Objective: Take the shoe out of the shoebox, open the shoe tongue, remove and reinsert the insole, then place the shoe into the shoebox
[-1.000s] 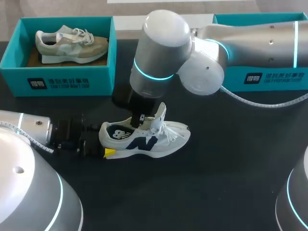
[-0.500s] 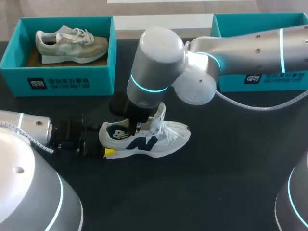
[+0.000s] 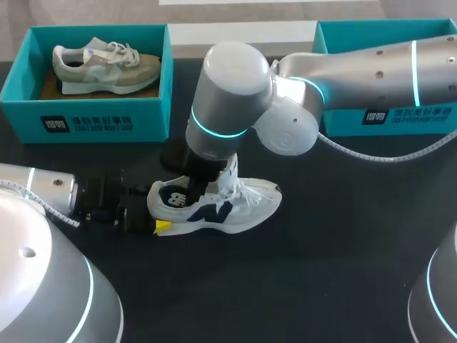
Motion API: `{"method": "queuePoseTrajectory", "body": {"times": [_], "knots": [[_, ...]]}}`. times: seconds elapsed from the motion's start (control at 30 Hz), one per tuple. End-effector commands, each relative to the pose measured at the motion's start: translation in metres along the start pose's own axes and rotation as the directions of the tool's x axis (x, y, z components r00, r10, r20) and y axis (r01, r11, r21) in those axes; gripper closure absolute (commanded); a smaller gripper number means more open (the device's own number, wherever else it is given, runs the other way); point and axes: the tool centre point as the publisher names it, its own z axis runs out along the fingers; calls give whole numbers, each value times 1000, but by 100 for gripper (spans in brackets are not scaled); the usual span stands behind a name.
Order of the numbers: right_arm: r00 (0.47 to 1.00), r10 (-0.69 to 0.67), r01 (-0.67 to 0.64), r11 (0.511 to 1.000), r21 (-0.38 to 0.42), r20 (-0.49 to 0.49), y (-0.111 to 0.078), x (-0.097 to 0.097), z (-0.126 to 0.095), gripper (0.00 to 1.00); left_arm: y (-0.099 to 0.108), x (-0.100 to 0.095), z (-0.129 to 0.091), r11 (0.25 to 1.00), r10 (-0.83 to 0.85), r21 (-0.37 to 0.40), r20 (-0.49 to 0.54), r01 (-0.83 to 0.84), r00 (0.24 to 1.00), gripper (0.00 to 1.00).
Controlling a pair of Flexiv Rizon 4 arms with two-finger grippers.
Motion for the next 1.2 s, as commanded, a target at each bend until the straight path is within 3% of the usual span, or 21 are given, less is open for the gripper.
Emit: {"method": "queuePoseTrajectory", "body": {"times": [0.03,0.13,0.27,0.5,0.6,0.67,0.73,0.77,0.8,1.1,1.2], "knots": [[999,-20,19,1000,-23,-33,1,-4,23,22,5,2,4,1000,1,1,1,-1,1000,100],[999,-27,26,999,-29,-46,2,-1,33,26,5,2,4,1000,1,1,1,-1,1000,100],[998,-24,22,999,-33,-66,1,4,37,56,5,2,4,1000,1,1,1,-1,1000,100],[996,-19,16,999,-30,-85,-1,11,37,75,5,2,4,1000,1,1,1,-1,1000,100],[996,-16,14,1000,-26,-89,-2,14,37,72,5,2,4,1000,1,1,1,-1,1000,100],[997,-8,6,1000,-24,-82,-3,15,35,64,5,2,4,1000,1,1,1,-1,1000,100],[998,4,-5,1000,-18,-61,-5,14,31,51,5,2,4,1000,1,1,1,-1,1000,100],[998,8,-9,1000,-17,-55,-5,13,29,36,5,2,4,1000,1,1,1,-1,1000,100],[999,12,-12,1000,-13,-42,-6,13,27,35,5,2,4,1000,1,1,1,-1,1000,100],[999,38,-38,999,-10,-3,-6,15,11,41,5,2,4,1000,1,1,1,-1,1000,100],[999,44,-44,999,-15,11,-4,17,8,38,5,2,4,1000,1,1,1,-1,1000,100]]}}
